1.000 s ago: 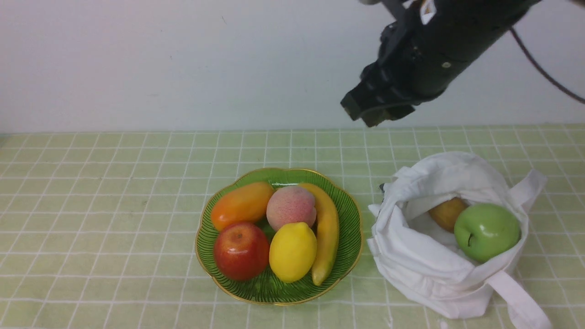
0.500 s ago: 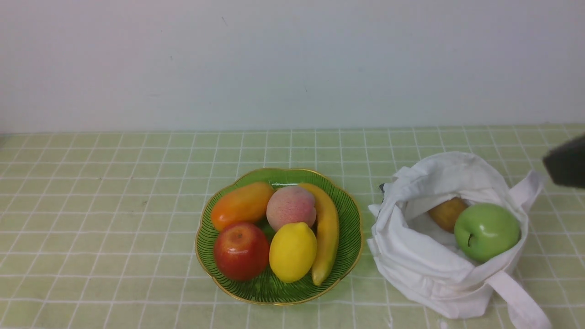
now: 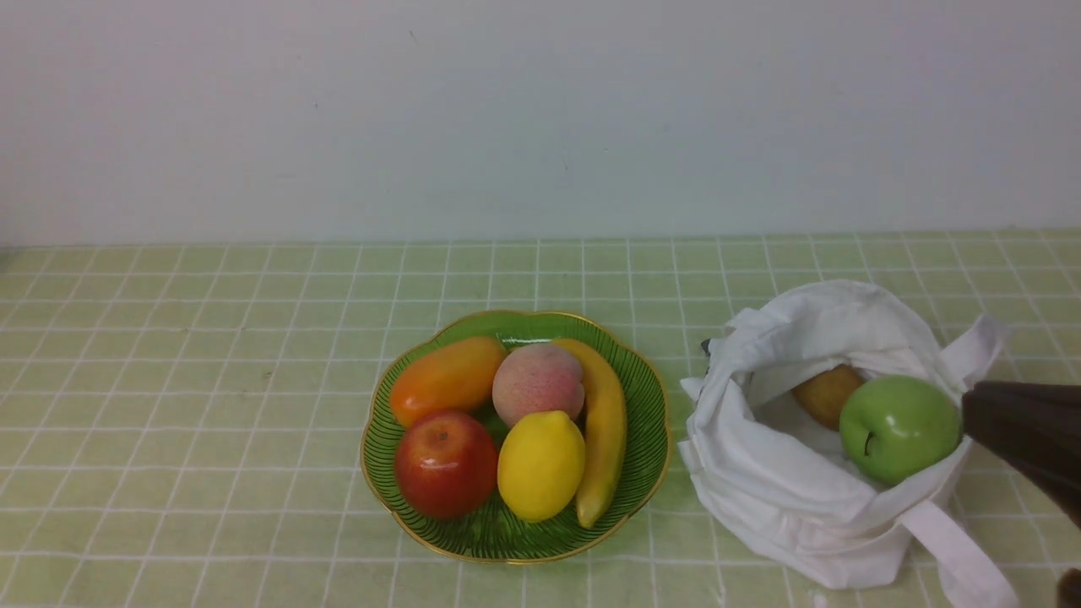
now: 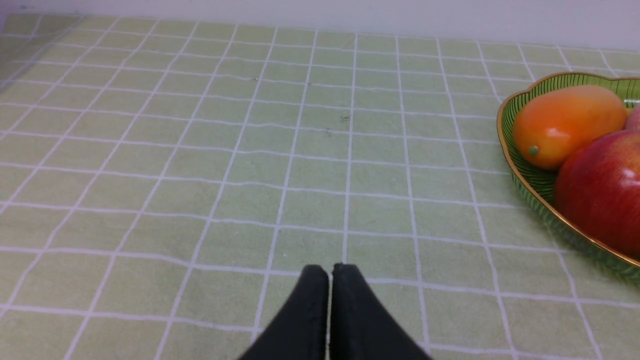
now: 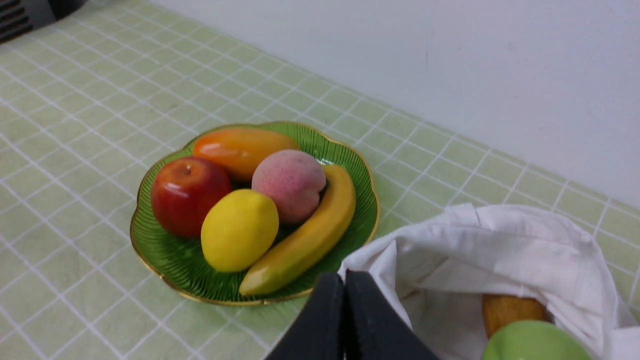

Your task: Take the fruit out of the bag on the green coffee tablecloth and place them on the plate.

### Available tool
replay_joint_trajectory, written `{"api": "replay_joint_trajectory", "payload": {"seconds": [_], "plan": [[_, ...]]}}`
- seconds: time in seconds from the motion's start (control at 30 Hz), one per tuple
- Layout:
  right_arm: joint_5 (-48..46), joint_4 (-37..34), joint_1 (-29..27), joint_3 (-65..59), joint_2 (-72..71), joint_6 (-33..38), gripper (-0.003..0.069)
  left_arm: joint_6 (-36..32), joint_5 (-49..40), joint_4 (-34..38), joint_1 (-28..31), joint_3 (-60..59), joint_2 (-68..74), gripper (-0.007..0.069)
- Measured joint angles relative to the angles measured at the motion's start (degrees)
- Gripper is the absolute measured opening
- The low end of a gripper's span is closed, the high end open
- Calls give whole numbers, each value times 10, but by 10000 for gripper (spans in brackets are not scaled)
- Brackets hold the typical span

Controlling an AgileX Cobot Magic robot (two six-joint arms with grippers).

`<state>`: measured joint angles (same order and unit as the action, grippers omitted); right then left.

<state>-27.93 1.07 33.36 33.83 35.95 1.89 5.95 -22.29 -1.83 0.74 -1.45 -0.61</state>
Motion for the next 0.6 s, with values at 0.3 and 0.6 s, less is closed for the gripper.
{"api": "replay_joint_trajectory", "payload": {"seconds": [0.3,0.6], "plan": [[47,1,0,-17,0,0,-14,0,0,0,0,0,0,-8],[47,1,0,-17,0,0,-14,0,0,0,0,0,0,-8]]}}
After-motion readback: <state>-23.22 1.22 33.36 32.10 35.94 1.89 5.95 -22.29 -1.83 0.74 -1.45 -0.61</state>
